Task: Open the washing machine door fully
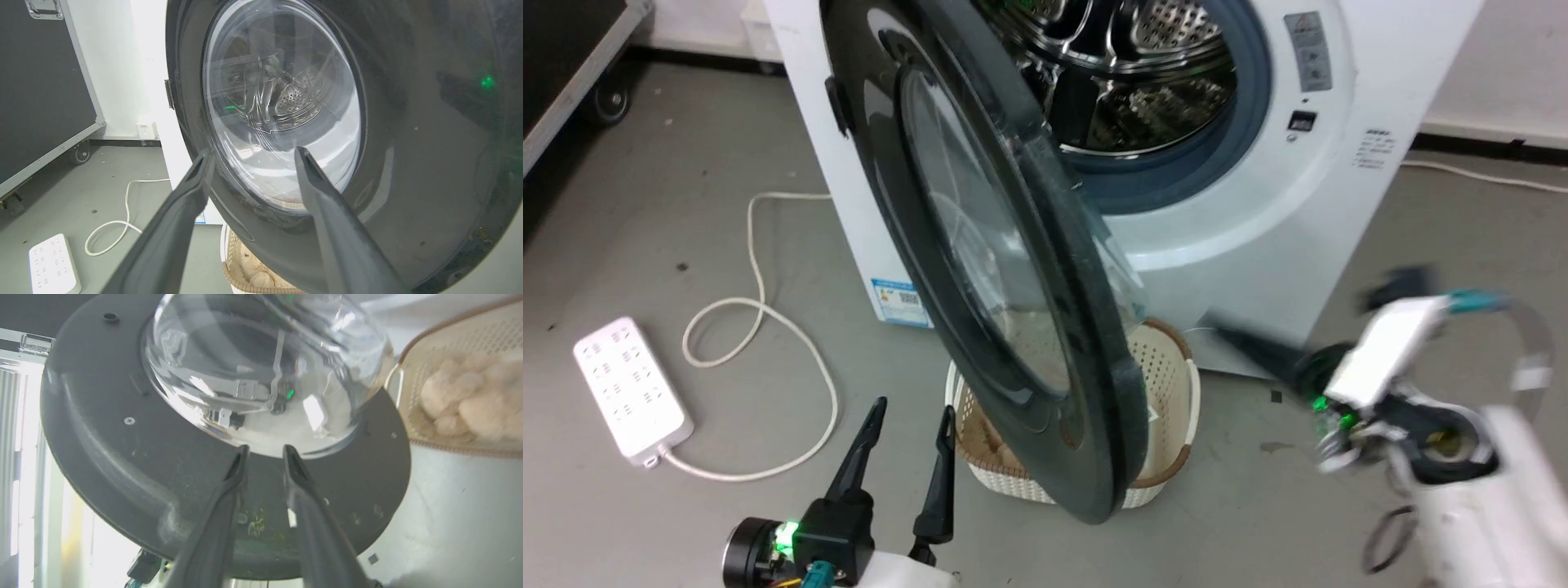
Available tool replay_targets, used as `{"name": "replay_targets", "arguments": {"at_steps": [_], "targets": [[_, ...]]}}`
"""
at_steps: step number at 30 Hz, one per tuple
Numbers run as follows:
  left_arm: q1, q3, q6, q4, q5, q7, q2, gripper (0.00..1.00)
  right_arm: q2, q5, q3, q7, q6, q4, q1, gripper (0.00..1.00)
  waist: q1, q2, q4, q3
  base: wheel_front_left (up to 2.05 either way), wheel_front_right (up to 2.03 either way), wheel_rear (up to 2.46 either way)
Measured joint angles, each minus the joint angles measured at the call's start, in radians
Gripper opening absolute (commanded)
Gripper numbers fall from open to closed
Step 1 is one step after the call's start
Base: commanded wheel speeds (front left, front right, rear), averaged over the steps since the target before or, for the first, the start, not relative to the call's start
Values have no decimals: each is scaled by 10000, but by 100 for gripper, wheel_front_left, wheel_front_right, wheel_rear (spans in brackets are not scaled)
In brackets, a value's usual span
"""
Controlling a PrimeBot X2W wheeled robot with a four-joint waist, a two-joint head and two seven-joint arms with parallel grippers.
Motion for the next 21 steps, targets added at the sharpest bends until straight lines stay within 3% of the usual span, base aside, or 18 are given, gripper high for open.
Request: {"name": "replay_targets", "arguments": {"at_steps": [3,6,9,11,14,21], "targets": [[0,90,0,36,-96,0,-13,100,-685,-1524,-13,-1797,-2,-1860,464,100,0,0,-121,-159,0,0,0],[-2,184,-19,81,-182,0,-23,100,-1848,-3689,673,-3944,0,-3862,1153,100,-1,0,-245,-300,0,0,0],[-2,318,-102,163,-249,0,-35,100,-2824,-5814,1227,-6197,2,-4788,2003,100,0,0,-349,-442,0,0,0],[-1,399,-128,217,-276,0,-35,100,-3145,-7233,1266,-7519,2,-4943,2605,100,-1,0,-406,-548,0,0,0],[28,460,-203,222,-293,0,-36,100,-2895,-8857,815,-8895,2,-5003,3628,100,-1,0,-511,-659,0,0,0],[267,449,-311,313,-339,0,-46,100,-650,-11223,-533,-9921,2,-5110,5637,100,0,0,-654,-752,0,0,0]]}}
